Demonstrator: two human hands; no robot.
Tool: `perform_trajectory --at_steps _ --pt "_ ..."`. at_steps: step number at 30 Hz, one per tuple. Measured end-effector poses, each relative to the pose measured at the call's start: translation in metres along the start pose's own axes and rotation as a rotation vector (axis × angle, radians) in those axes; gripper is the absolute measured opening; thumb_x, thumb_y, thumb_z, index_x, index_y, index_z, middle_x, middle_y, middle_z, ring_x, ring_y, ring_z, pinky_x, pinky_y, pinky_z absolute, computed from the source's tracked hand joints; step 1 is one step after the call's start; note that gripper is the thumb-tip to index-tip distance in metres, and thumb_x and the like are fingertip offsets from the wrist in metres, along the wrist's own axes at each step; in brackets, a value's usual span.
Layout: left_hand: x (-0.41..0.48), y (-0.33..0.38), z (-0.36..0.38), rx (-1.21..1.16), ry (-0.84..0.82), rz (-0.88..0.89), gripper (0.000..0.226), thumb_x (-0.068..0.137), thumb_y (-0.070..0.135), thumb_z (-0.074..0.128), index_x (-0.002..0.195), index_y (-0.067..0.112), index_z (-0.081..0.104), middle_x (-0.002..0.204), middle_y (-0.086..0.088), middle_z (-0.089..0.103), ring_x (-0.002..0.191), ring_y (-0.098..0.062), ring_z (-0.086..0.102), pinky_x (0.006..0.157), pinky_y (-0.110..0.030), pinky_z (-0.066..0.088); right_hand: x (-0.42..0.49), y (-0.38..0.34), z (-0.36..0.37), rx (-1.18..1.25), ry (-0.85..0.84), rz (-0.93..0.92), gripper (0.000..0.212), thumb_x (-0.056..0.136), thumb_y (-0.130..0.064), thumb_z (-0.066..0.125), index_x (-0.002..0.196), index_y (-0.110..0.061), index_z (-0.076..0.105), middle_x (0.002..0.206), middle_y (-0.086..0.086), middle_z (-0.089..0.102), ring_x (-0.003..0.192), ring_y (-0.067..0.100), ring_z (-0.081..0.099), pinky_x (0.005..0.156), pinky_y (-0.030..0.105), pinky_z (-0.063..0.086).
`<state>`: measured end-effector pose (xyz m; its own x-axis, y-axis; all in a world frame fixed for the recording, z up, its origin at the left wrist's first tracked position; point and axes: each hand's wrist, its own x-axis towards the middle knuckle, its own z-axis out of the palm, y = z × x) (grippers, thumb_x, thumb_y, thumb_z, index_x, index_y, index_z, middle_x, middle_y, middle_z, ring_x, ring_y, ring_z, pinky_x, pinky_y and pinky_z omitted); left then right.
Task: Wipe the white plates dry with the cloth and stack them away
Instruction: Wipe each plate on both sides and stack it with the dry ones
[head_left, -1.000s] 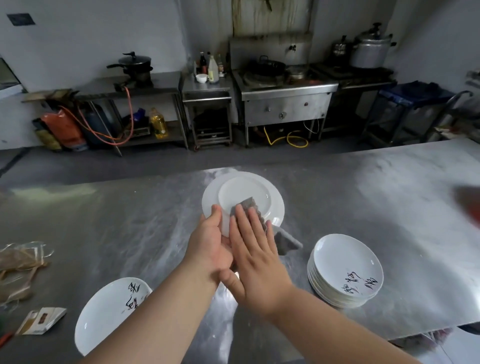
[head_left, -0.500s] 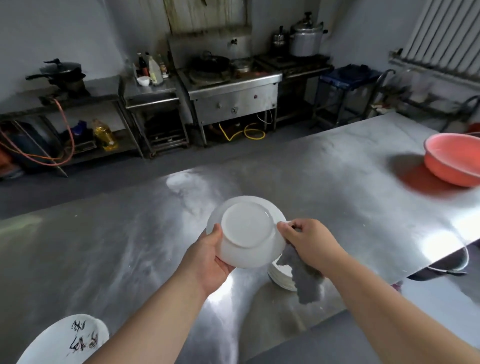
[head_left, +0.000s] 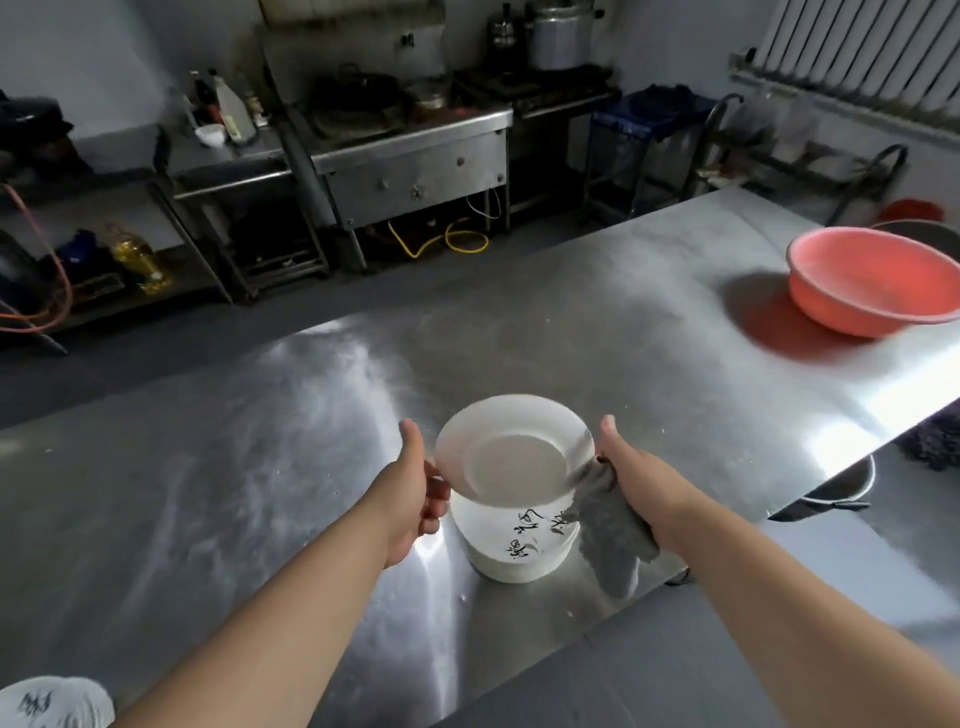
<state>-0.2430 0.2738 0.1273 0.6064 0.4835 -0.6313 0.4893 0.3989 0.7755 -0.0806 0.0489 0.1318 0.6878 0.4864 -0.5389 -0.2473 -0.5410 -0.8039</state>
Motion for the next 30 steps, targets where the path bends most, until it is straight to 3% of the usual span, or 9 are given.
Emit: perform_trajectory --at_steps 2,4,6,8,11,15,19,25,30 --pt "0.004 0.0 0.005 -0.022 -0.016 0.027 0.066 0.109 0.059 0.034 0.1 0.006 0.072 0.075 -0.005 0.058 0.058 -0.017 0.045 0.052 -0.028 0.036 0.009 0.002 -0.003 -0.032 0.022 -0.058 0.055 0.099 -0.07 0.047 0.085 -0.023 0.074 0.081 -0.003 0.073 0.074 0.016 0.069 0.082 0.036 0.054" --pt "0.011 -0.006 0.008 0.094 0.041 0.083 0.021 0.107 0.018 0.051 0.12 0.021 0.067 0.101 -0.011 0.068 0.074 -0.021 0.059 0.061 -0.03 0.048 0.018 0.009 -0.004 -0.126 -0.004 -0.148 0.025 0.099 -0.047 0.064 0.089 -0.024 0.064 0.078 0.001 0.064 0.063 0.017 0.057 0.07 0.035 0.047" --pt "0.021 -0.016 0.011 0.223 0.088 0.123 0.053 0.099 0.002 0.051 0.133 0.042 0.048 0.114 -0.012 0.067 0.089 -0.024 0.064 0.07 -0.035 0.052 0.027 0.016 -0.004 -0.278 -0.018 -0.14 0.015 0.094 -0.036 0.069 0.101 -0.03 0.057 0.088 0.001 0.068 0.066 0.018 0.06 0.063 0.031 0.046" --pt "0.031 -0.025 0.016 0.296 0.128 0.129 0.058 0.097 0.005 0.055 0.137 0.045 0.045 0.11 -0.005 0.069 0.093 -0.023 0.068 0.077 -0.04 0.056 0.035 0.019 -0.003 -0.397 -0.013 -0.098 0.025 0.094 -0.036 0.068 0.115 -0.03 0.055 0.104 -0.001 0.068 0.084 0.018 0.066 0.066 0.03 0.046" --pt "0.049 -0.037 0.021 0.418 0.221 0.134 0.032 0.093 0.012 0.062 0.124 0.02 0.064 0.1 0.004 0.074 0.089 -0.016 0.074 0.086 -0.043 0.059 0.051 0.026 -0.002 -0.544 -0.035 -0.084 0.03 0.095 -0.036 0.065 0.122 -0.025 0.061 0.112 -0.003 0.067 0.099 0.019 0.063 0.079 0.032 0.047" --pt "0.061 -0.04 0.031 0.608 0.325 0.151 0.011 0.095 0.018 0.066 0.104 0.022 0.063 0.086 0.006 0.072 0.078 -0.01 0.075 0.073 -0.031 0.056 0.066 0.035 0.003 -0.612 -0.003 -0.082 0.03 0.096 -0.036 0.062 0.123 -0.024 0.057 0.105 -0.007 0.066 0.093 0.02 0.064 0.079 0.034 0.051" --pt "0.07 -0.042 0.035 0.723 0.419 0.182 0.008 0.094 0.025 0.067 0.099 0.025 0.061 0.092 0.004 0.071 0.085 -0.018 0.07 0.068 -0.031 0.05 0.075 0.04 0.01 -0.674 0.006 -0.088 0.022 0.095 -0.04 0.053 0.115 -0.032 0.046 0.074 -0.007 0.074 0.071 0.019 0.071 0.07 0.042 0.062" --pt "0.075 -0.047 0.033 0.723 0.508 0.205 0.011 0.095 0.025 0.069 0.097 0.025 0.059 0.095 0.004 0.07 0.086 -0.022 0.067 0.072 -0.03 0.049 0.075 0.039 0.021 -0.815 0.095 -0.151 0.025 0.1 -0.041 0.053 0.119 -0.026 0.046 0.087 -0.008 0.07 0.085 0.024 0.066 0.075 0.039 0.058" --pt "0.078 -0.05 0.029 0.779 0.491 0.254 0.014 0.095 0.029 0.069 0.101 0.025 0.057 0.103 0.003 0.065 0.09 -0.022 0.066 0.075 -0.033 0.052 0.067 0.034 0.02 -0.938 0.169 -0.171 0.03 0.1 -0.048 0.051 0.121 -0.027 0.049 0.086 -0.009 0.063 0.078 0.025 0.063 0.063 0.032 0.048"
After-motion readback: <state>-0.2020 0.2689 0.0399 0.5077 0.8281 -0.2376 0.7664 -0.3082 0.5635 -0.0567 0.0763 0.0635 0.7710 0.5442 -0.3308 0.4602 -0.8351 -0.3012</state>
